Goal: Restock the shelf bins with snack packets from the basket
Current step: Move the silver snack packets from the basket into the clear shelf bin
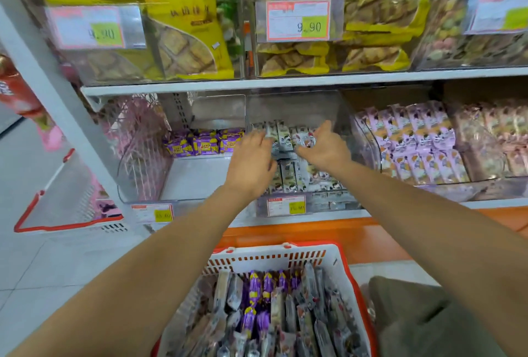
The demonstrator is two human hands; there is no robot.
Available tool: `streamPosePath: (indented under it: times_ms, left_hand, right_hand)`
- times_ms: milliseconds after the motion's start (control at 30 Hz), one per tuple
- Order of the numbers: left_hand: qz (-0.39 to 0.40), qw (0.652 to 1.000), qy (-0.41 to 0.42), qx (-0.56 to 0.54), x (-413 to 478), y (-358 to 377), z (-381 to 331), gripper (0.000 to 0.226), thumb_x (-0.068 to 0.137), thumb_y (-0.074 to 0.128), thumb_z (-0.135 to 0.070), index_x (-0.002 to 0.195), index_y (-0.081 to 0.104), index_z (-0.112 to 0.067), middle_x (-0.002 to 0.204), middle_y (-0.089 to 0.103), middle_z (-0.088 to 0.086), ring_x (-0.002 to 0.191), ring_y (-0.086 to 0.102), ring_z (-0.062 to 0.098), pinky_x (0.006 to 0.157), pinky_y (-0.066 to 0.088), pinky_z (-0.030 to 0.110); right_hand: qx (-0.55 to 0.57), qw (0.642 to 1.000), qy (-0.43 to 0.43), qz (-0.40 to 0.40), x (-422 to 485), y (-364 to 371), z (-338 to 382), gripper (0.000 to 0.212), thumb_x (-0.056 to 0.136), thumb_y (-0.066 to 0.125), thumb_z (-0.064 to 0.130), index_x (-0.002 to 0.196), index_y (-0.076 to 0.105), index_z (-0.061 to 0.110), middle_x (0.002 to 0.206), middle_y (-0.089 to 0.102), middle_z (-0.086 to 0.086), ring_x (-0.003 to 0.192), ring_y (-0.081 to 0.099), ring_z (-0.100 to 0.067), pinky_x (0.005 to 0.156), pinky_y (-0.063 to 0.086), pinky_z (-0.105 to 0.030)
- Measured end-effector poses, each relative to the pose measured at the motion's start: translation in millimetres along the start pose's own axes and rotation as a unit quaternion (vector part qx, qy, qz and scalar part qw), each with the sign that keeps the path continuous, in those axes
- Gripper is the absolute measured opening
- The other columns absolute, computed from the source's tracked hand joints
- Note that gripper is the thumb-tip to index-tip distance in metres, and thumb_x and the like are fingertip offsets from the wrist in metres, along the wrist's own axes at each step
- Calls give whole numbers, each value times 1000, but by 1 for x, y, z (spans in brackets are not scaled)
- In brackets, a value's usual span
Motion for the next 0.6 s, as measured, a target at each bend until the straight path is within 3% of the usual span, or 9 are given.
streamPosePath:
  times_ms: [67,200,300,367,467,533,600]
  left_hand:
    - [57,997,20,49,20,8,-8,51,97,46,-21,144,37,-6,155,30,13,143,24,27,118,13,38]
    - [217,965,-18,148,50,32,-13,63,100,38,-19,154,8,-5,162,1,14,150,5,29,122,6,43]
    - [281,935,-40,213,58,42,-14,63,100,35,-18,153,4,-1,162,1,16,149,7,32,120,8,47]
    - [283,929,-57,232,61,45,-15,63,100,39,-21,152,11,1,161,9,18,148,14,33,117,14,48]
    - [245,939,-55,237,67,45,-13,58,97,44,-26,146,30,2,152,31,18,141,27,34,115,23,45]
    - [235,946,-58,217,68,46,-11,61,96,46,-26,148,26,0,154,27,18,143,22,34,115,22,46]
    - [232,954,-65,177,69,47,-8,68,97,47,-23,153,13,-6,160,10,15,147,11,33,117,17,47]
  right_hand:
    - [-42,999,2,-11,5,8,-9,67,86,68,46,128,34,7,111,62,-13,87,59,-29,65,40,-32]
    - [-85,996,-17,-8,11,24,-19,61,86,65,45,128,37,10,127,51,-17,108,57,-35,74,46,-38]
    - [-107,993,-43,13,13,31,-23,51,90,61,41,124,39,11,126,50,-18,112,52,-35,77,44,-38]
    - [-123,991,-48,26,13,33,-24,51,92,57,45,126,40,12,130,48,-18,119,46,-35,85,44,-40]
    - [-143,987,-27,73,12,33,-23,72,88,54,61,139,33,15,142,37,-17,133,32,-34,97,40,-45]
    - [-168,978,-4,122,9,30,-22,93,80,58,68,148,19,18,150,25,-15,140,21,-33,103,35,-46]
    - [-209,960,8,185,7,27,-22,110,76,67,63,152,-1,21,154,12,-16,143,11,-35,107,30,-49]
Point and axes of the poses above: each hand's wrist, its own x-axis towards the middle knuckle, its own y-axis out of the palm, z = x × y, the point moved 3 cm from there along x, towards the middle knuckle
